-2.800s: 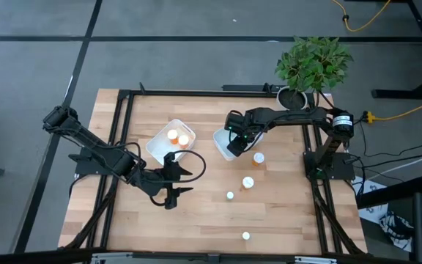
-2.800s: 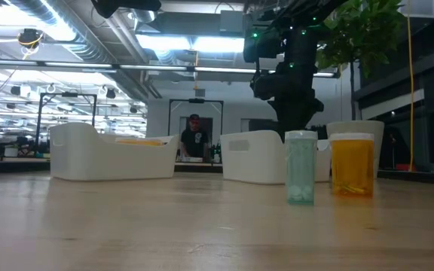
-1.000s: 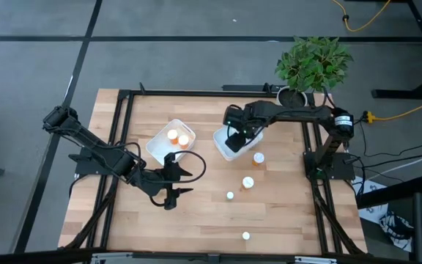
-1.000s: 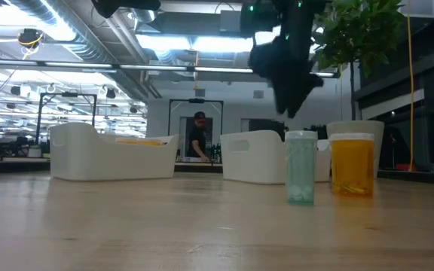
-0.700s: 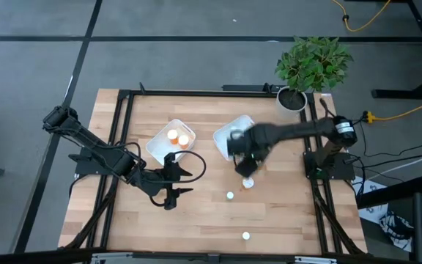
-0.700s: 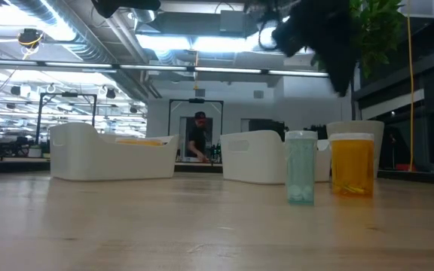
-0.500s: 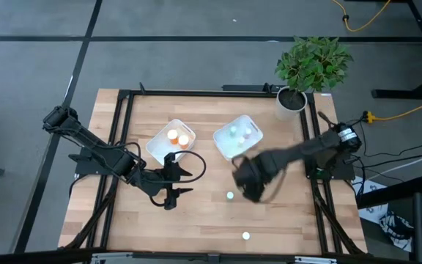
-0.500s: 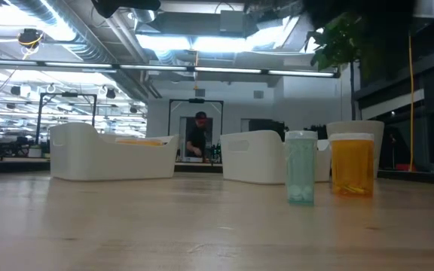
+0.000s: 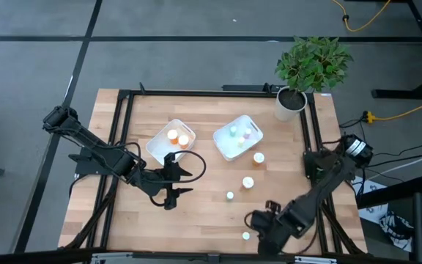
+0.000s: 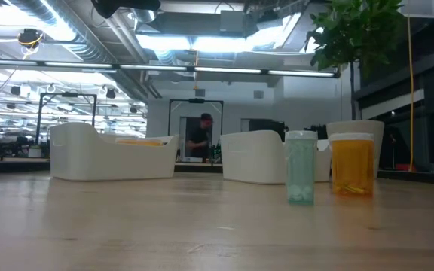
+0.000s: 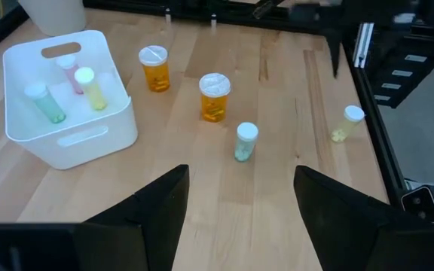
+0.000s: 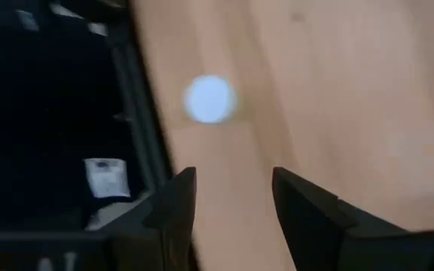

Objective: Pick and place medicine bottles into bin by pill shape (circle, oval)
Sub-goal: Move the orange capsule bottle to the center of the table

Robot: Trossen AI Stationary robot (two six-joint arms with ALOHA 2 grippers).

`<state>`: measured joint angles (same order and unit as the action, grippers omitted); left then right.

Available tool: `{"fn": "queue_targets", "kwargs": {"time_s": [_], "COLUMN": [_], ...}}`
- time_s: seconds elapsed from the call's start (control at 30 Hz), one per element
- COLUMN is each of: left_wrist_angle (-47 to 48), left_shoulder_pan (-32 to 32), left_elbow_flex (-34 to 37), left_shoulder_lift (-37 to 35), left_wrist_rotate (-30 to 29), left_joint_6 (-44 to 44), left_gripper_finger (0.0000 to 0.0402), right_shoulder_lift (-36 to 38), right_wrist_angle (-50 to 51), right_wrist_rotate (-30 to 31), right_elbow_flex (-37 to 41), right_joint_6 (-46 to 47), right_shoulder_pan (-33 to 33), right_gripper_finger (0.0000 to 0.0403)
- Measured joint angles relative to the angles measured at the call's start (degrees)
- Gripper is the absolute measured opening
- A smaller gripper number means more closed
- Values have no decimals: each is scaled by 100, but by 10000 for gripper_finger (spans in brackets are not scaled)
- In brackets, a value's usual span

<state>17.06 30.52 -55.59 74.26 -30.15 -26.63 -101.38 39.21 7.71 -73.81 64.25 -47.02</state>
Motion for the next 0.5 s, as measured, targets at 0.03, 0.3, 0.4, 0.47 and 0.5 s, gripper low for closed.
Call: {"fn": "queue_targets", "kwargs": {"time_s": [0.03,0.3,0.4,0.47,0.5], "left_wrist_angle": [0,0,0,0,0], "left_shoulder_pan": [-2,-1,-2,-1,-2], "left_elbow_flex": [0,0,0,0,0], "left_shoulder_lift": [0,0,0,0,0], "left_wrist_rotate": [0,-2,-2,-2,-2], "left_joint_6": [2,20,22,20,22], "left_gripper_finger": [234,234,234,234,234], "right_shoulder_lift": [0,-2,-2,-2,-2], "right_wrist_angle": [-322,-1707,-1865,-1981,-2053], "right_wrist_rotate": [7,24,26,30,26], "right_elbow_flex": [137,1199,1478,1631,1712], "right_joint_6": [2,133,135,138,152], "right_shoulder_pan": [-55,-169,-162,-165,-165], "right_gripper_finger": [177,177,177,177,177]}}
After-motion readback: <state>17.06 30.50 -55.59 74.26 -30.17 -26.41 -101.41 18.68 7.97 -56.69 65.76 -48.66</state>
